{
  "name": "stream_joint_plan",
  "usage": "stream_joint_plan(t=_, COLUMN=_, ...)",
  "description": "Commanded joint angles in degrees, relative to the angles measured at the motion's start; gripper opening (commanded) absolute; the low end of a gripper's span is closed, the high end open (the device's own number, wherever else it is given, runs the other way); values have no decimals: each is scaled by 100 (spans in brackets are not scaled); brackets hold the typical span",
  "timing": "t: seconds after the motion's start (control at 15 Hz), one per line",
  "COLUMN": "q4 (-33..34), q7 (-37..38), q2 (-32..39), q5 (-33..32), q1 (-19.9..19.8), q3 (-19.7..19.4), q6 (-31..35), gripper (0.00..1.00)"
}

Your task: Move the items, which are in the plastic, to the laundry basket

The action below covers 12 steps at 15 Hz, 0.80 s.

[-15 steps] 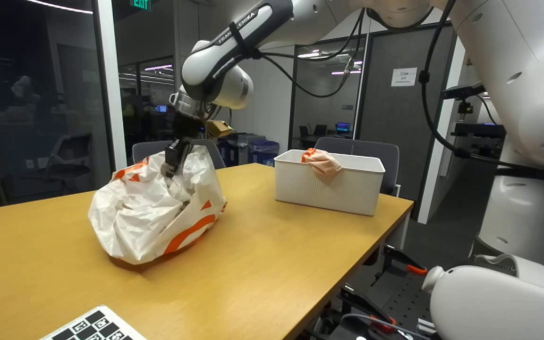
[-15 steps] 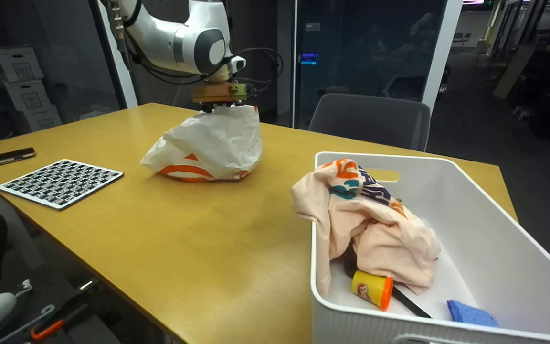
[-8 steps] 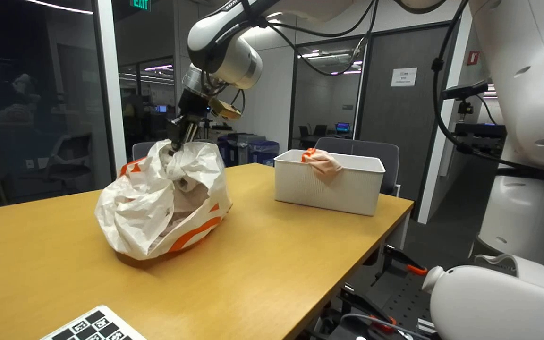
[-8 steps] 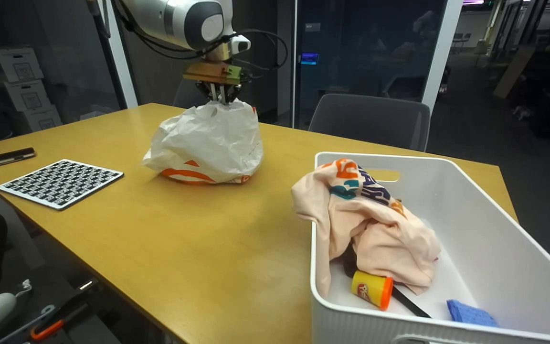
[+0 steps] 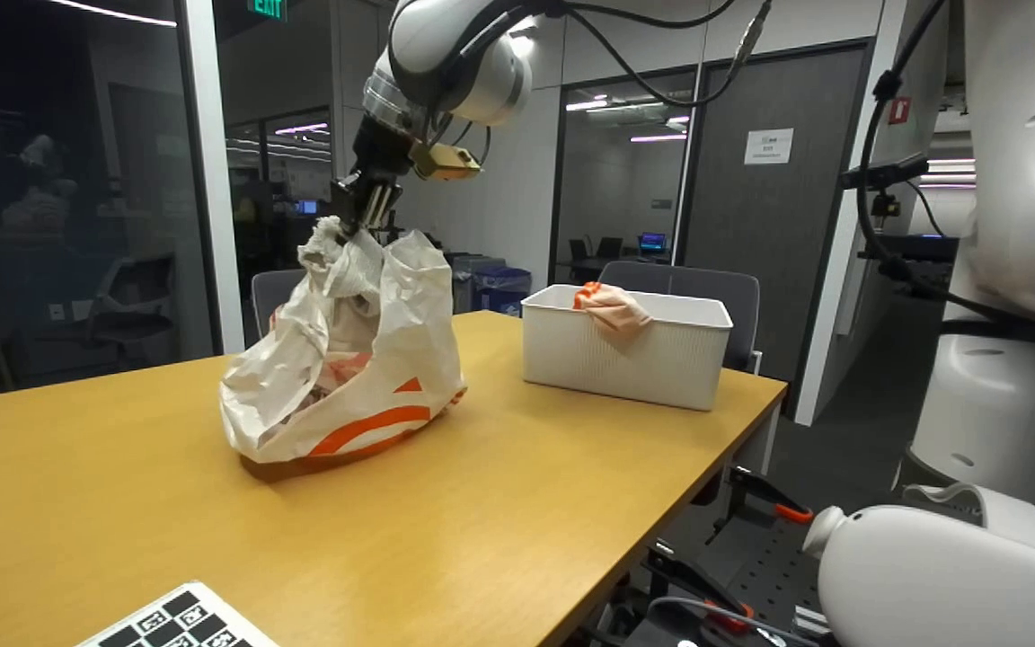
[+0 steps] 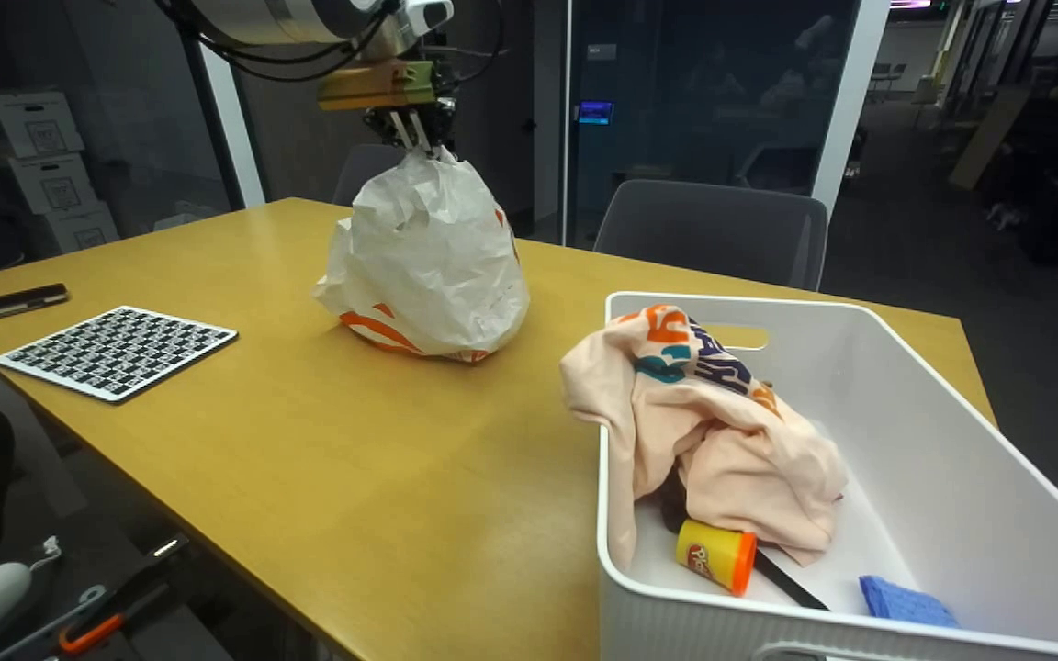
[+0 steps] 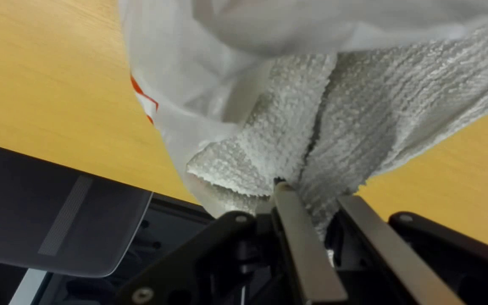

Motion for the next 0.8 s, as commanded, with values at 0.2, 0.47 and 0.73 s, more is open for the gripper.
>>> stream_joint_plan(t=0.2, q4=-959, q7=-220, q2=-1061, q5=957, q1=99, q3=176, q6=799, gripper=4)
stream_joint_plan(t=0.47, q4=-1525, q7=824, q2=-1588, q5=-482, q1=-11, q3=3, q6=1833, gripper=4)
stream_joint_plan(t=0.73, q4=-1849, q7=2447, q2=-2133, q5=-2139, q1=-582, q3=4, q6=2498, gripper=4)
